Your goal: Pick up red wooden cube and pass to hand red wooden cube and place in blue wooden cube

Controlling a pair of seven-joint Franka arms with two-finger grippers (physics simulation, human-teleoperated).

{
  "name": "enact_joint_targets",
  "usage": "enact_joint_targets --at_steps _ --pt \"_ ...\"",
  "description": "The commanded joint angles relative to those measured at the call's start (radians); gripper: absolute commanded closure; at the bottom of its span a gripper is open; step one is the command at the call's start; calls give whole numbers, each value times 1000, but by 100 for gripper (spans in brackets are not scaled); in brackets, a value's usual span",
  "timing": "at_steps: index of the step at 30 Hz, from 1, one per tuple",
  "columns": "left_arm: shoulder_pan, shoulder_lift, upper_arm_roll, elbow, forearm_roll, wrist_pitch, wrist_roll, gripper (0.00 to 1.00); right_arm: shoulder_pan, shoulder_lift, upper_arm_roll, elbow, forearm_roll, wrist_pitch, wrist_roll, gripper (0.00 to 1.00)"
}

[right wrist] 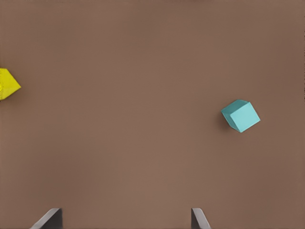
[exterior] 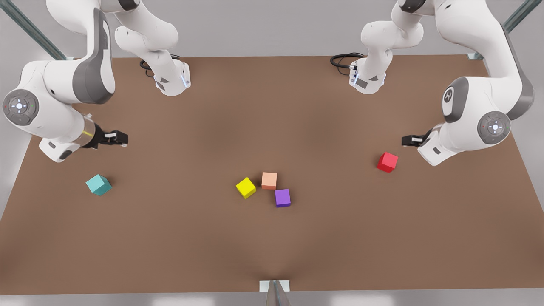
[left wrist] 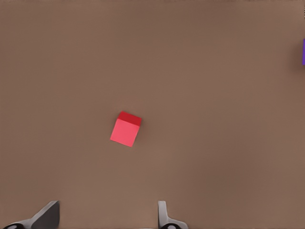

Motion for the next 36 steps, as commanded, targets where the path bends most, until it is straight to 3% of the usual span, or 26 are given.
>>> enact_joint_targets --at_steps 1,3,9,13,22,26,36 --pt "0 -2 0 -6 -1 73 3 0 0 -1 0 1 1 63 -51 0" --pt "-1 -2 -1 -7 -3 74 3 0 0 1 0 -2 -1 63 -48 0" --pt "-14 13 3 -433 0 618 204 0 0 5 0 -7 -2 71 -51 0" --pt "-5 41 49 -521 0 731 534 0 0 13 0 -9 -1 71 -51 0" --pt "-1 76 68 -595 8 774 688 0 2 14 0 -13 -5 71 -54 0" --pt "0 96 75 -664 8 878 654 0 2 14 1 -15 -2 72 -56 0" --pt "3 179 103 -674 8 925 640 0 0 22 1 -13 1 80 -56 0"
